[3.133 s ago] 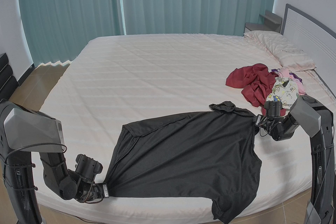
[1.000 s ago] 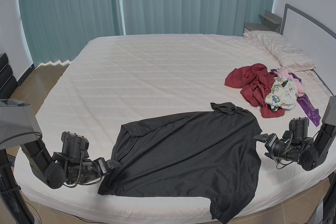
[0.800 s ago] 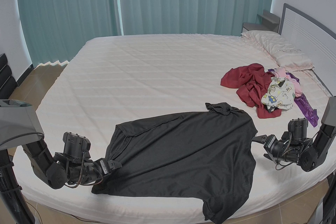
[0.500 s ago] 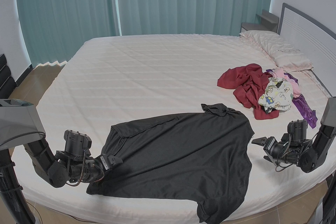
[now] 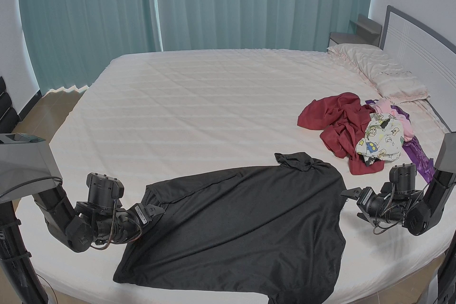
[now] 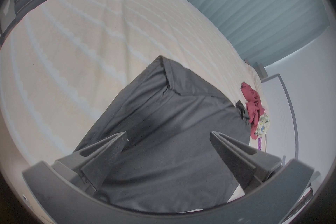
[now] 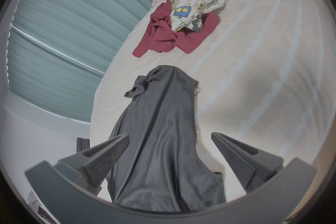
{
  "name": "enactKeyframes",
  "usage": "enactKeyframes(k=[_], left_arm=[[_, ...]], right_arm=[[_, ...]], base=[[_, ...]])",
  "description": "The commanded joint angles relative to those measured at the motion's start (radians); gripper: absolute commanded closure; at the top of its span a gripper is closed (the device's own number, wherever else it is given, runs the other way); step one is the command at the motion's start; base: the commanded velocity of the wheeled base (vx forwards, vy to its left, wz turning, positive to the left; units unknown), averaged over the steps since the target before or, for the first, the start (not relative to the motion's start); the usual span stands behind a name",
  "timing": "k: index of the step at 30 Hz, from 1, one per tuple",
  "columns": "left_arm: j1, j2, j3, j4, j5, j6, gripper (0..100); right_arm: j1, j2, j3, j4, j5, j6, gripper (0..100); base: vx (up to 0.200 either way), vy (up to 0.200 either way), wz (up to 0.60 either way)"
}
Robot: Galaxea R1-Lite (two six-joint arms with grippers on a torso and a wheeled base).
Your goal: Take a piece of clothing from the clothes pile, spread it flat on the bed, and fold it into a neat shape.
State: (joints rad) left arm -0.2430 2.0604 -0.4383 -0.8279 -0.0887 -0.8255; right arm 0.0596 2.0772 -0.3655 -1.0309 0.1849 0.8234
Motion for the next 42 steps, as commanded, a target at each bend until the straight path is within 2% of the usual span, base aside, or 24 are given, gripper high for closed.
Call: enactKeyframes(k=[1, 3, 4, 7, 10, 17, 28, 32, 33, 39, 42], left_arm=[[0.001, -0.003, -0.026, 0.000, 0.018, -0.012, 0], [0.001, 0.001, -0.037, 0.000, 0.027, -0.017, 0], [-0.006, 0.009, -0.077, 0.000, 0.058, -0.041, 0], [-0.016, 0.043, -0.157, 0.010, 0.087, -0.078, 0], [-0.025, 0.095, -0.212, 0.023, 0.093, -0.076, 0], [-0.050, 0.253, -0.361, 0.062, 0.205, -0.070, 0], [-0.068, 0.291, -0.384, 0.075, 0.218, -0.055, 0], [-0.065, 0.325, -0.445, 0.079, 0.221, -0.055, 0], [-0.064, 0.326, -0.454, 0.085, 0.225, -0.055, 100], [-0.058, 0.319, -0.499, 0.150, 0.248, -0.053, 100], [-0.032, 0.316, -0.531, 0.167, 0.251, -0.015, 100]], right_arm=[[0.008, -0.003, 0.010, -0.002, 0.001, 0.000, 0], [0.009, -0.005, 0.013, -0.005, 0.001, 0.000, 0], [0.020, -0.005, 0.017, -0.021, -0.002, 0.002, 0], [0.022, -0.002, 0.030, -0.043, -0.004, 0.000, 0], [0.022, 0.001, 0.046, -0.095, -0.005, 0.000, 0], [0.022, 0.003, 0.057, -0.117, -0.005, 0.000, 0], [0.016, -0.003, 0.056, -0.117, -0.005, 0.000, 0], [0.016, -0.005, 0.057, -0.117, -0.007, -0.001, 0], [0.016, -0.005, 0.057, -0.117, -0.007, -0.001, 0], [0.013, -0.002, 0.056, -0.117, -0.007, -0.001, 0], [0.013, 0.000, 0.056, -0.118, -0.007, -0.003, 0]], base=[[0.000, 0.000, 0.00], [0.000, 0.000, 0.00], [0.000, 0.000, 0.00], [0.000, 0.000, 0.00], [0.000, 0.000, 0.00], [0.000, 0.000, 0.00], [0.000, 0.000, 0.00], [0.000, 0.000, 0.00], [0.000, 0.000, 0.00], [0.000, 0.000, 0.00], [0.000, 0.000, 0.00]])
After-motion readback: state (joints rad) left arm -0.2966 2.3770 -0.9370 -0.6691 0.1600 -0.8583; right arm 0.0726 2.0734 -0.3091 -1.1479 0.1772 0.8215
